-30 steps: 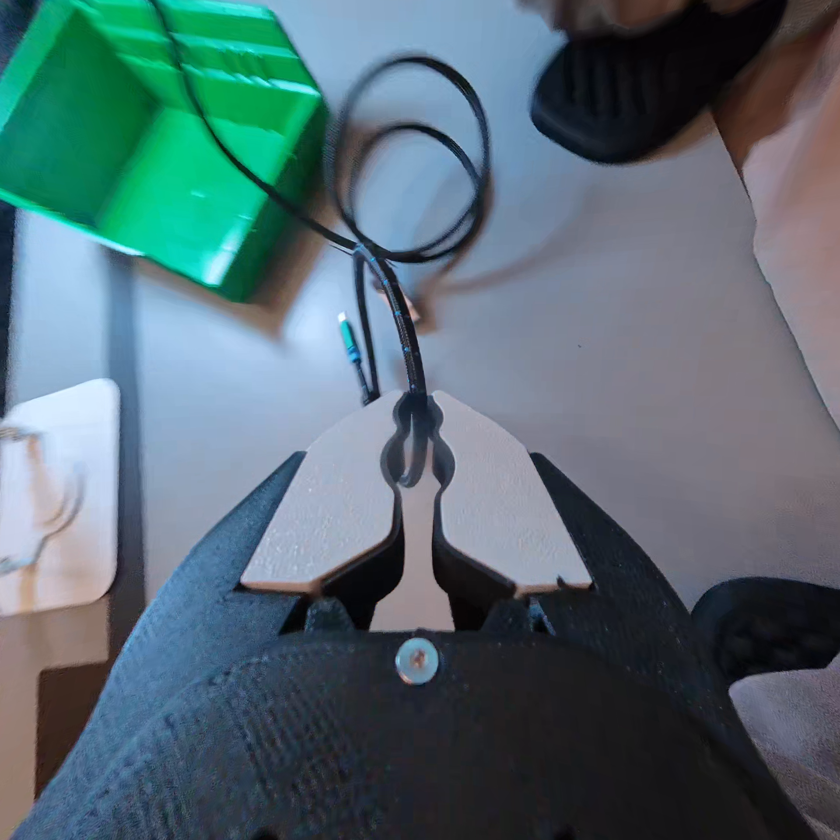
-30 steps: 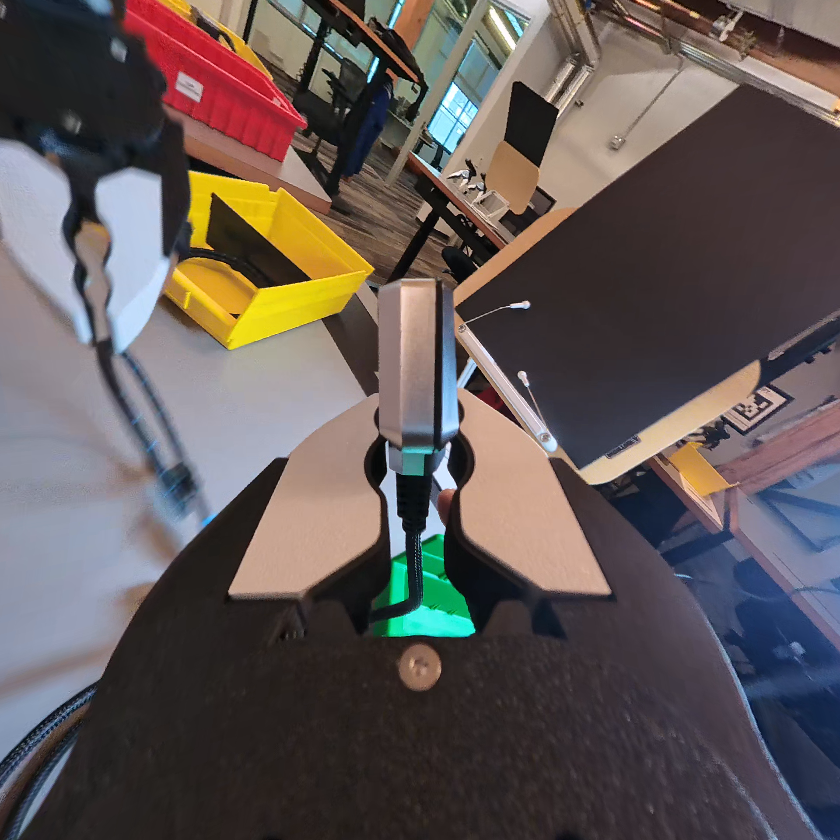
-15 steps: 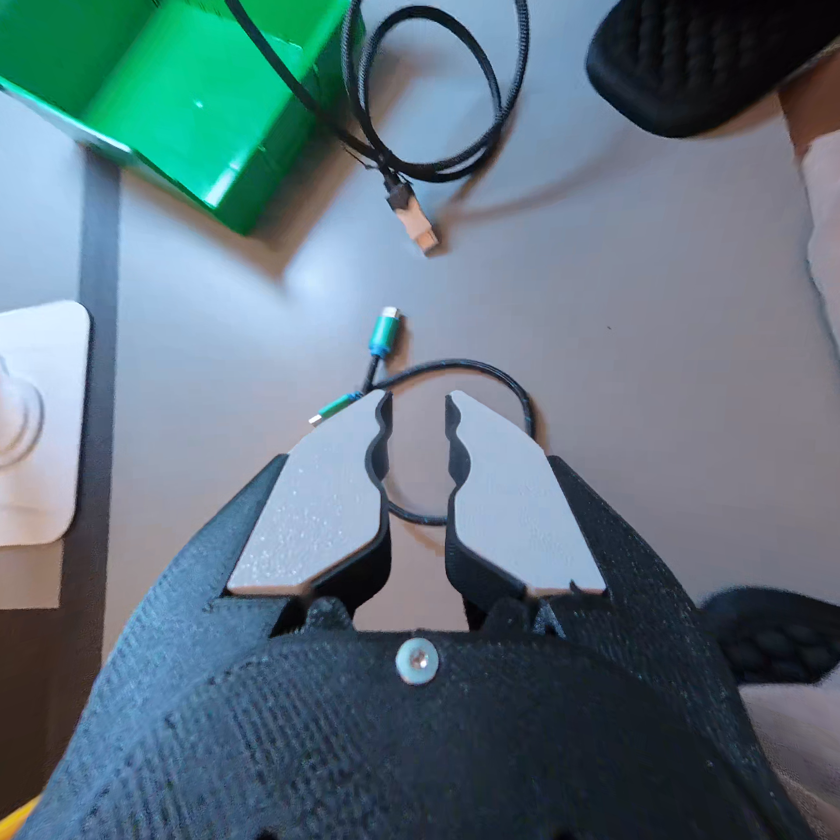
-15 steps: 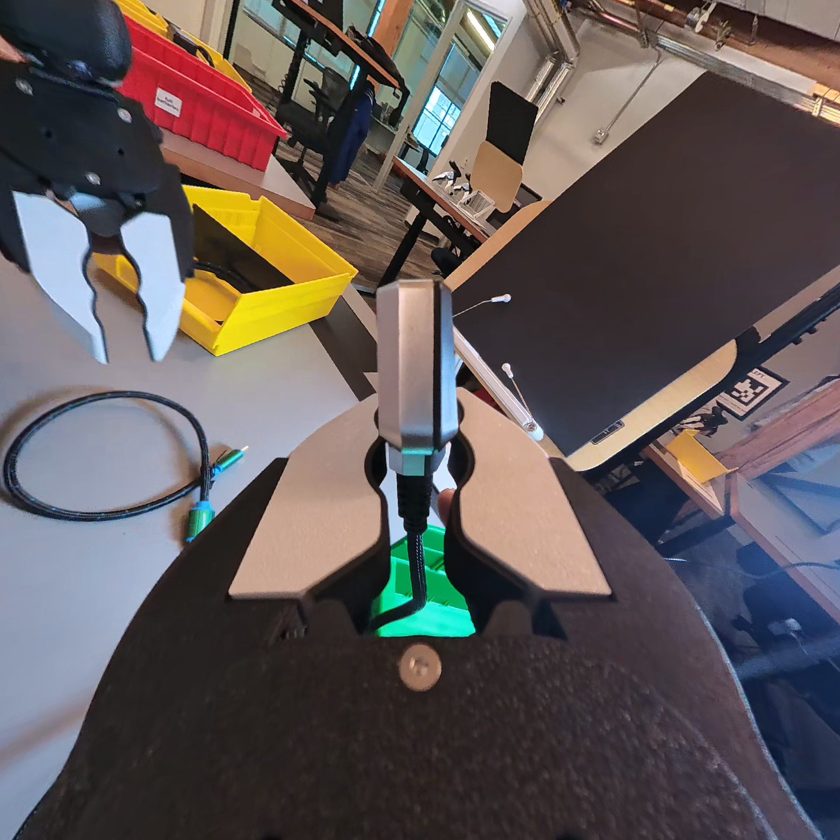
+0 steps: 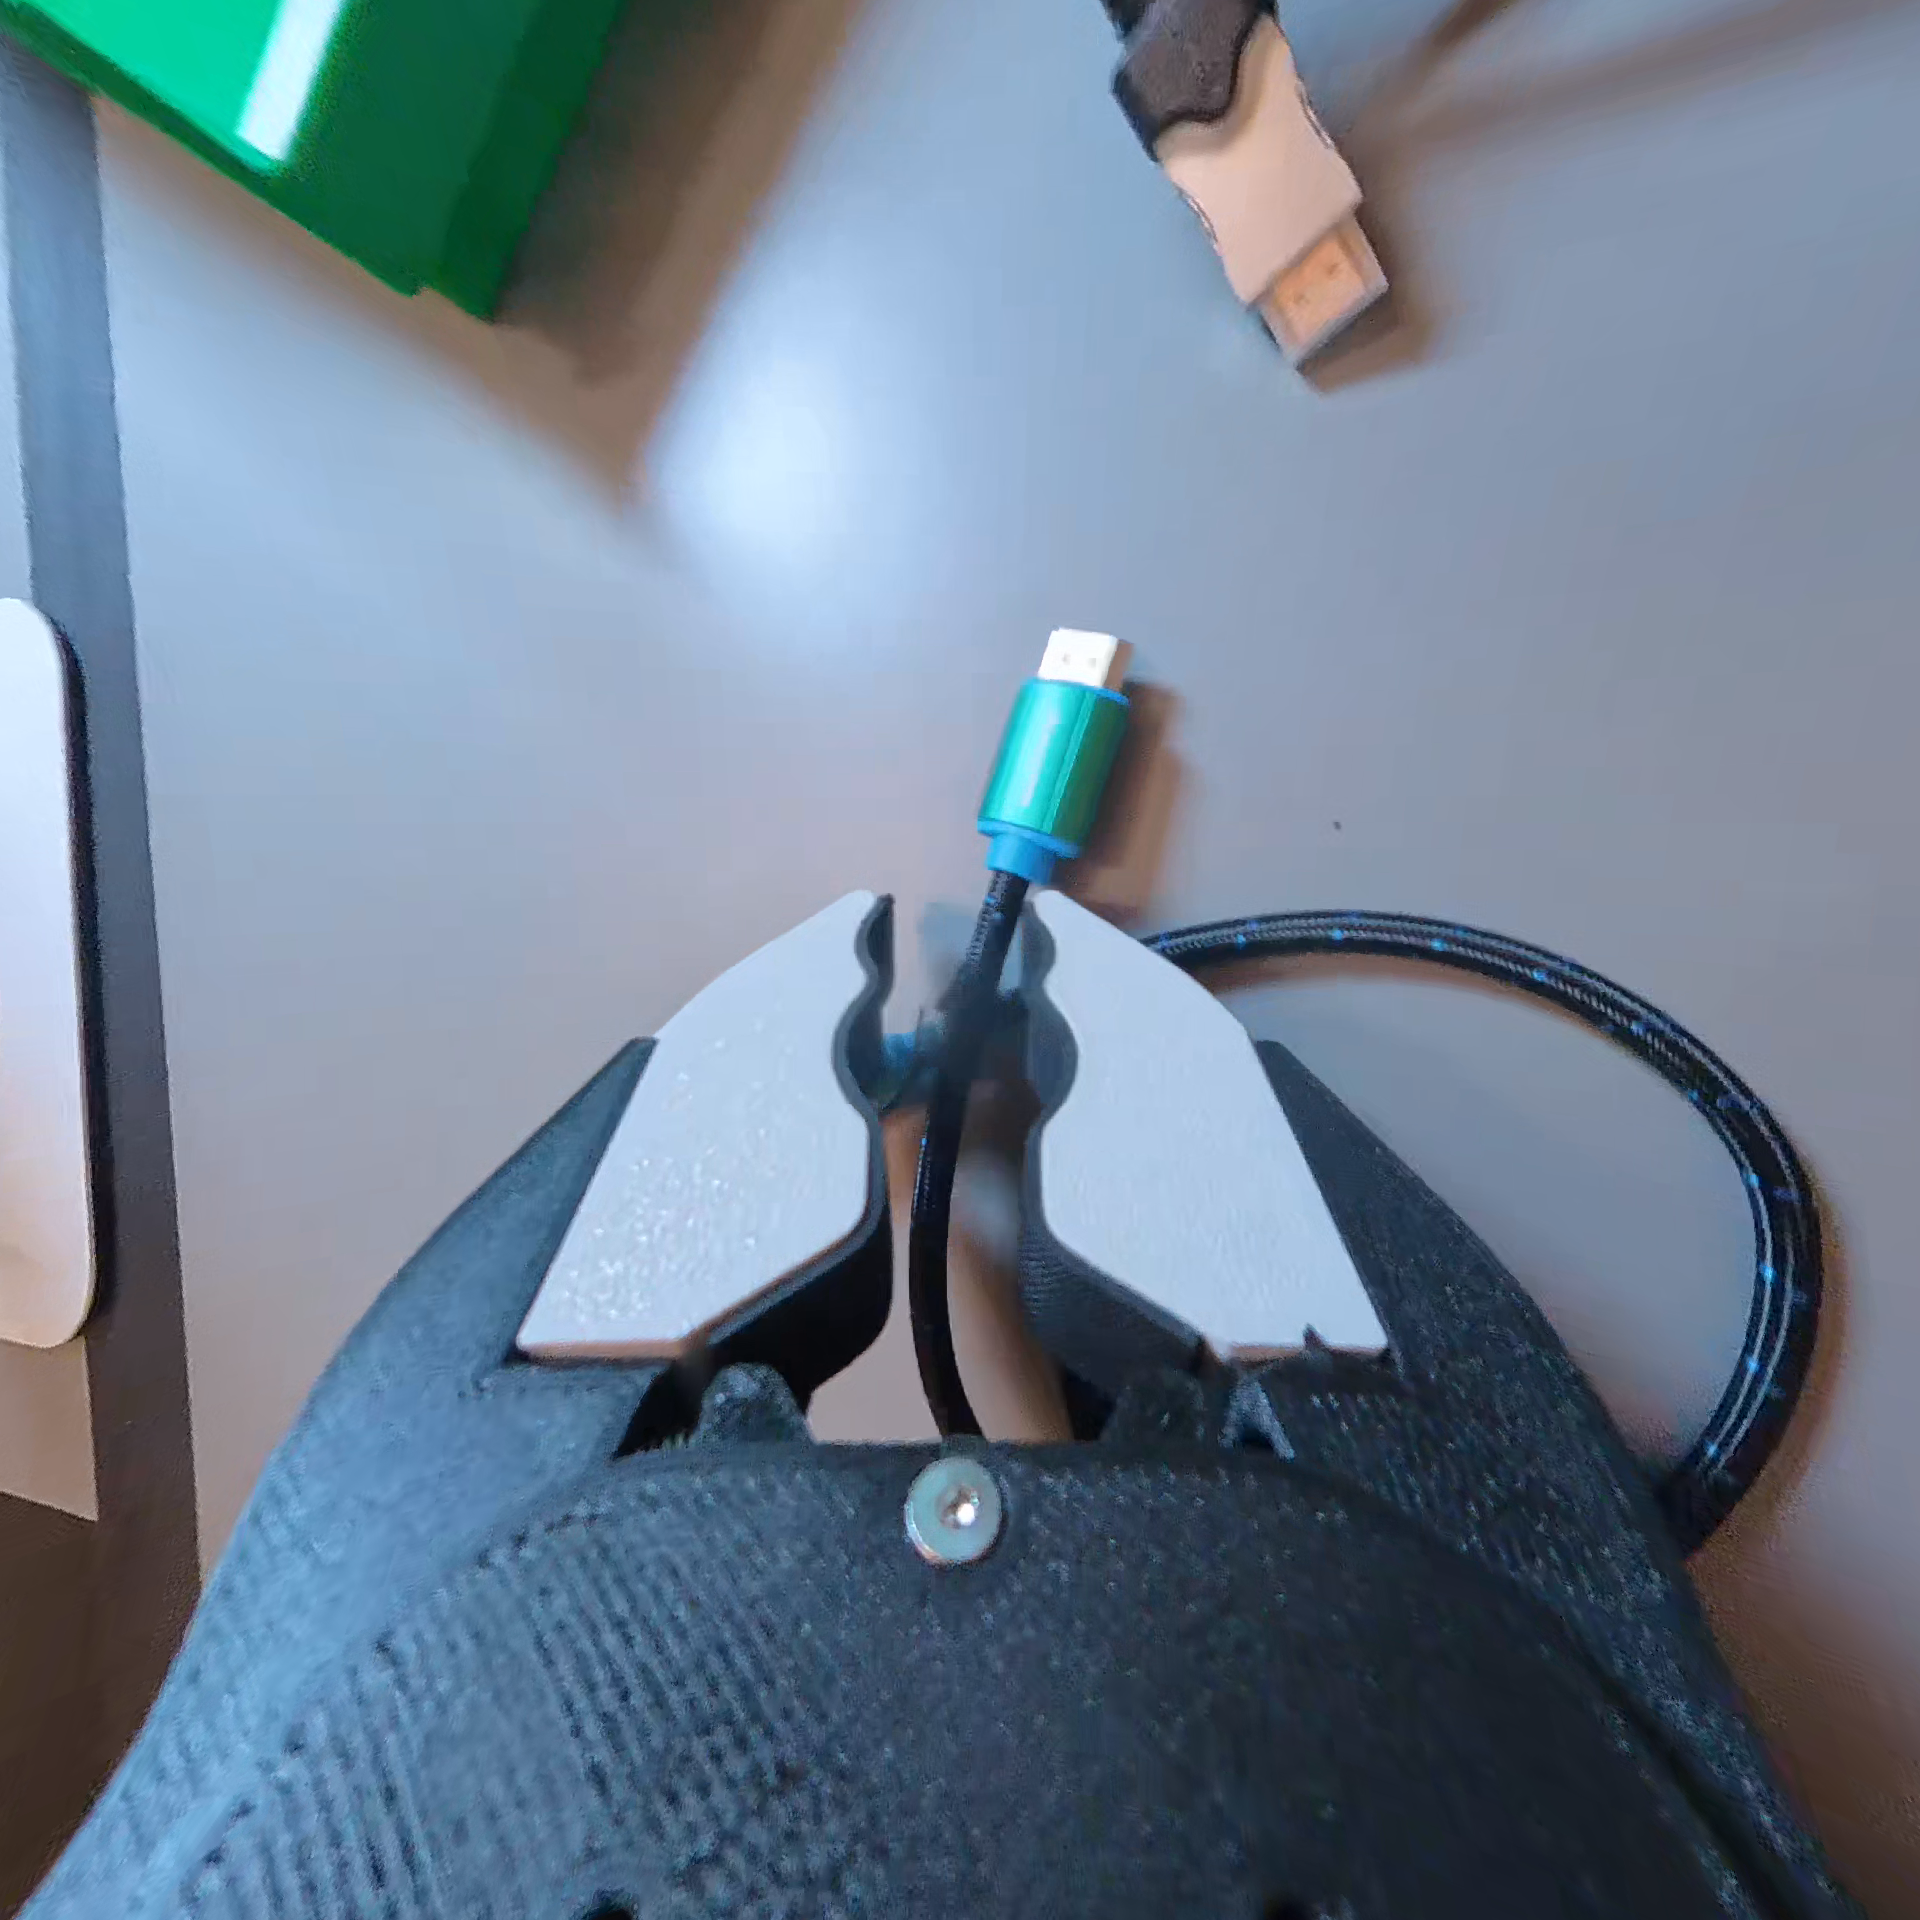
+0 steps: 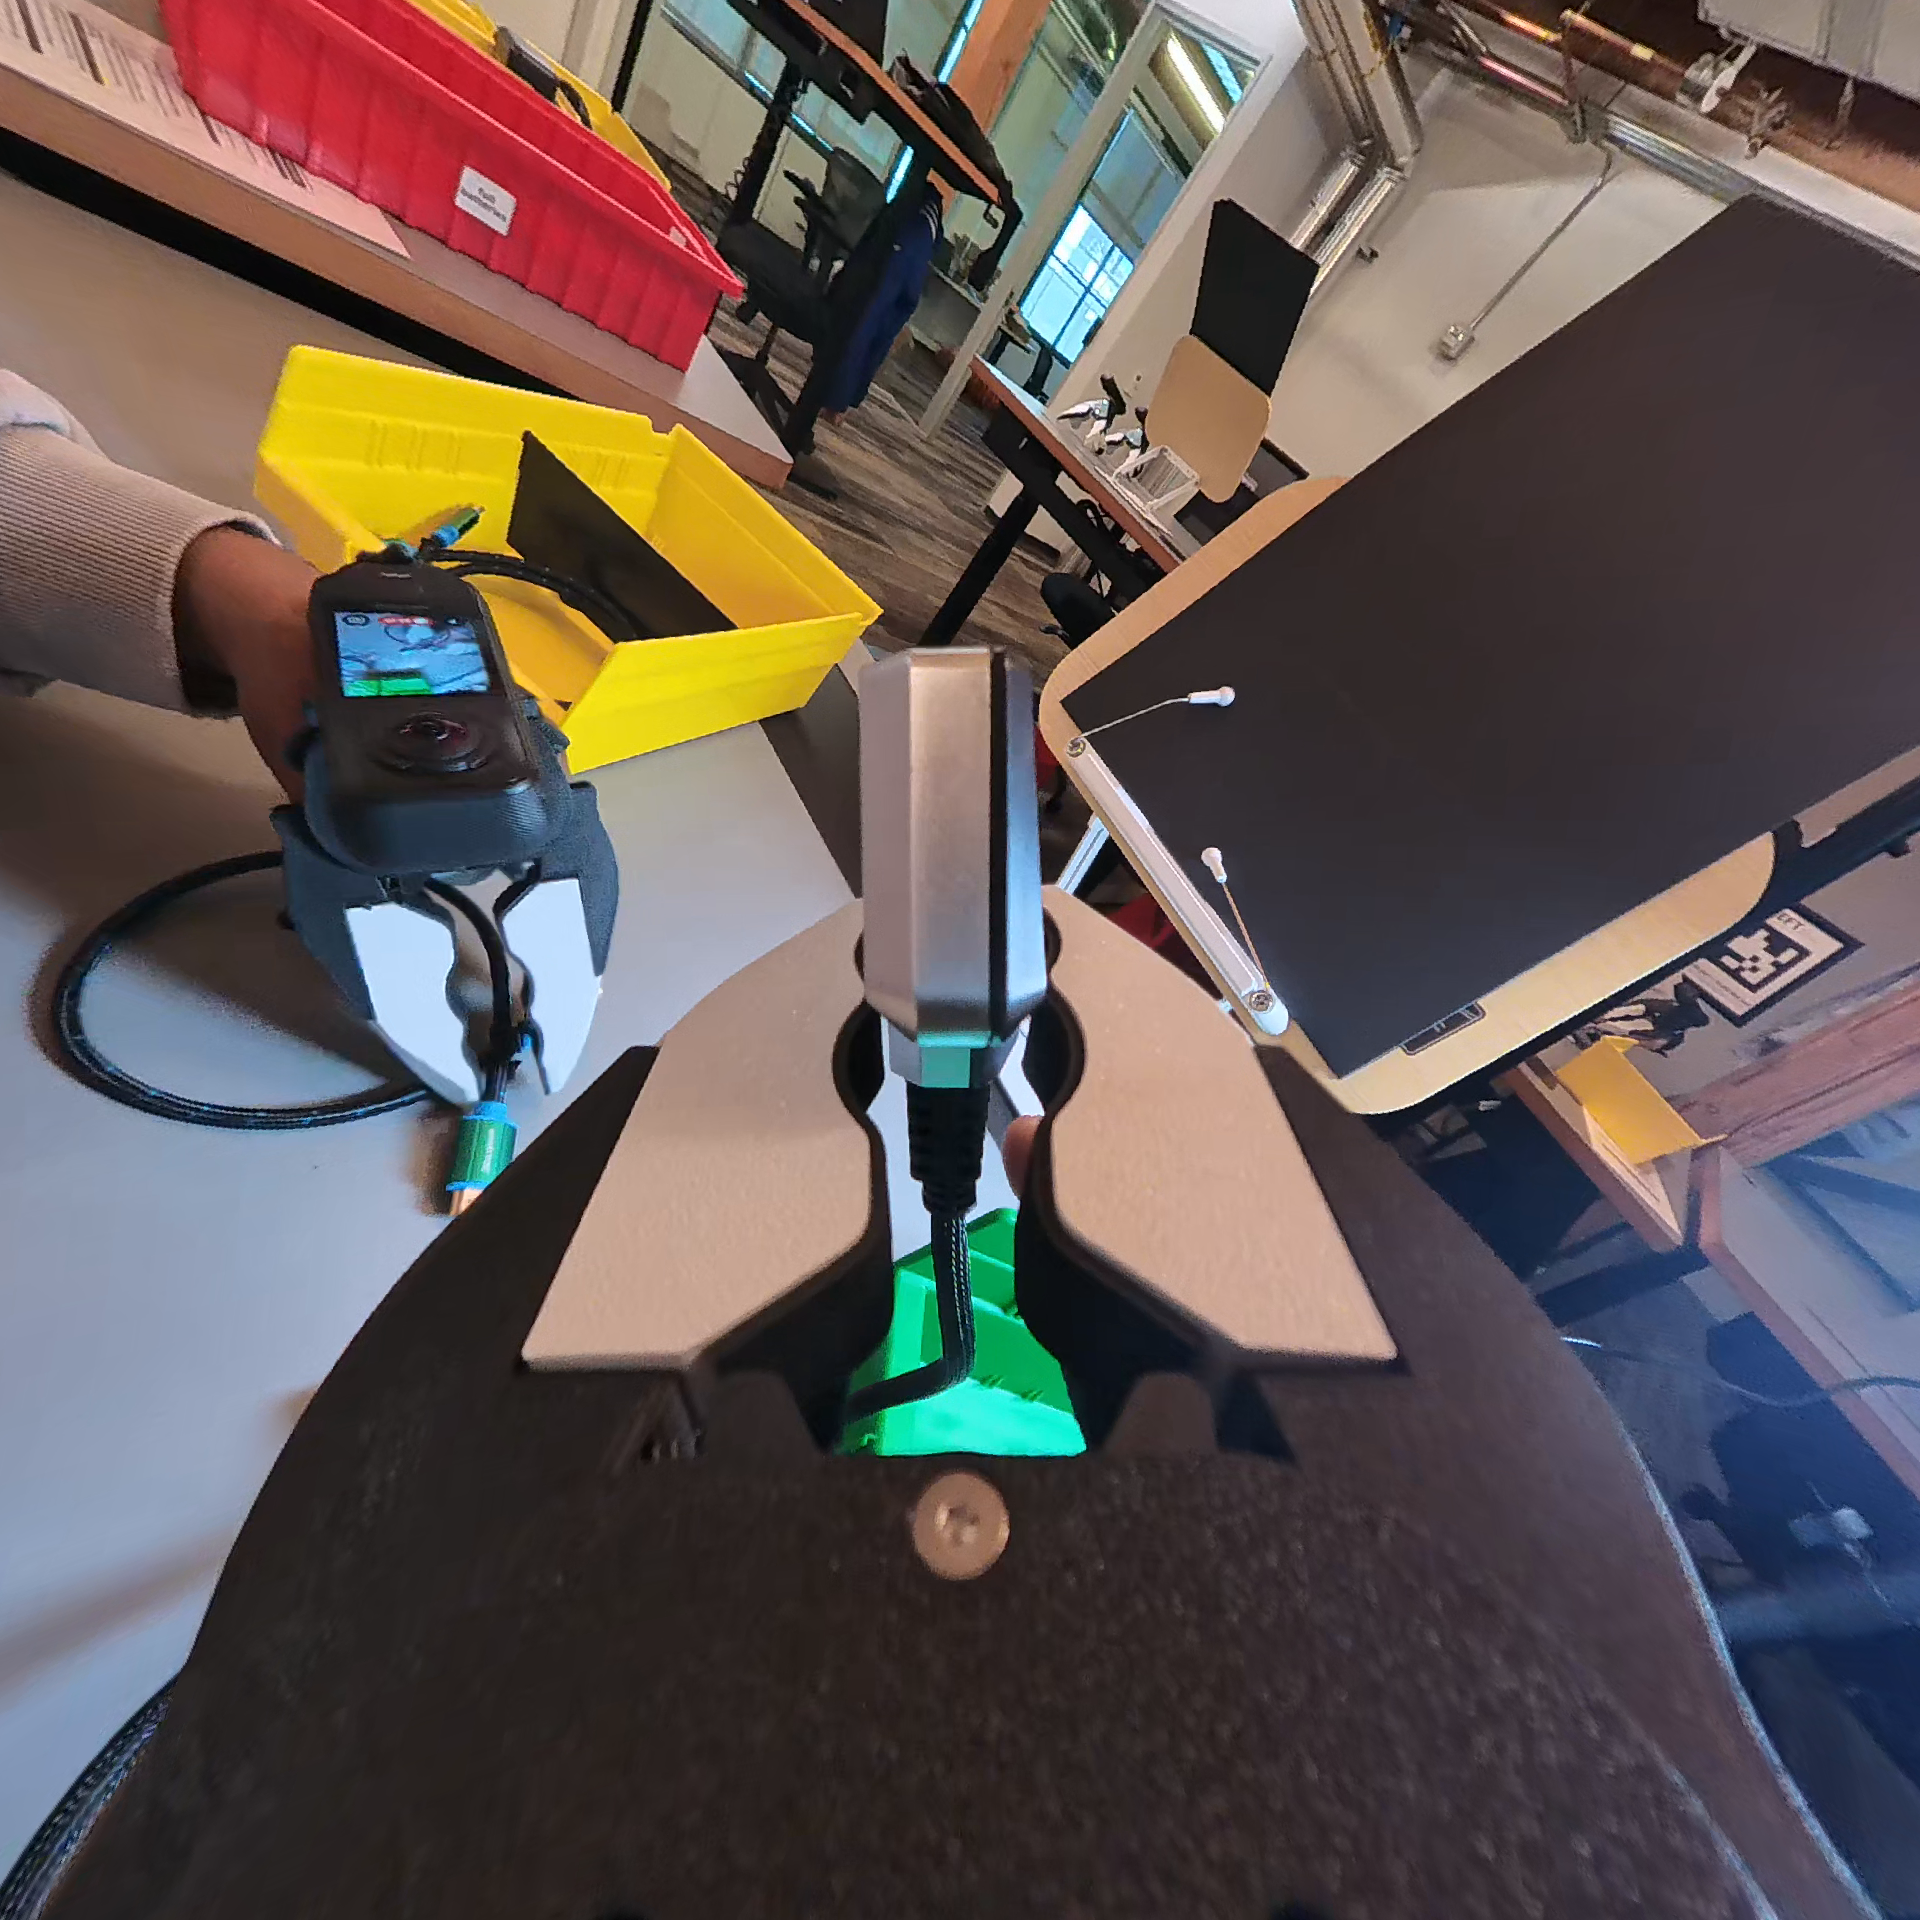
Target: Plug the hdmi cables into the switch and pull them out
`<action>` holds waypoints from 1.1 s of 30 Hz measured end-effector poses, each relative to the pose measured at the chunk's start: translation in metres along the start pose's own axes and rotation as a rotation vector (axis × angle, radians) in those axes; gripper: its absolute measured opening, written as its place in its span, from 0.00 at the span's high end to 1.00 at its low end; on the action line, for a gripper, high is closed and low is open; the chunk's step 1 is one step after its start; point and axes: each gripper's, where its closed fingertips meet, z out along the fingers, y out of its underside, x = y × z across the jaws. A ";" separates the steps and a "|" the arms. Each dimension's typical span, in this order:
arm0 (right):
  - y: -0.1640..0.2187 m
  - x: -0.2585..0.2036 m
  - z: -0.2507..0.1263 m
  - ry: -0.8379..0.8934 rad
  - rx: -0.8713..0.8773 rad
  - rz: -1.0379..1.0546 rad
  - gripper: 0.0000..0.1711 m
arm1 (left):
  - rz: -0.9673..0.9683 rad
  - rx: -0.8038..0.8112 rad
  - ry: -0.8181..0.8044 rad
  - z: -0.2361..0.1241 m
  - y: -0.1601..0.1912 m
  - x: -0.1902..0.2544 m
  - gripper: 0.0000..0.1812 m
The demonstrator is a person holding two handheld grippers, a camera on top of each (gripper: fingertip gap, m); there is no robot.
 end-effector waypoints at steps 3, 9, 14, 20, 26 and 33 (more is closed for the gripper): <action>0.001 -0.001 0.001 0.003 -0.008 -0.003 0.87 | 0.060 -0.038 -0.068 -0.006 0.006 -0.010 0.95; 0.002 0.000 0.001 0.007 -0.013 -0.006 0.87 | 0.027 -0.014 -0.087 -0.035 0.009 -0.020 0.92; 0.003 0.004 -0.001 0.015 -0.012 0.005 0.87 | -0.061 -0.056 0.278 -0.074 0.011 0.044 0.84; 0.004 0.005 -0.002 0.021 -0.019 0.004 0.87 | -0.056 -0.350 0.557 -0.074 0.042 0.108 0.84; 0.003 0.011 -0.007 0.039 -0.013 0.007 0.87 | -0.003 -0.410 0.547 -0.064 0.041 0.109 0.96; 0.000 0.019 -0.014 0.061 0.001 0.013 0.87 | 0.058 -0.001 0.387 -0.133 -0.025 0.086 0.96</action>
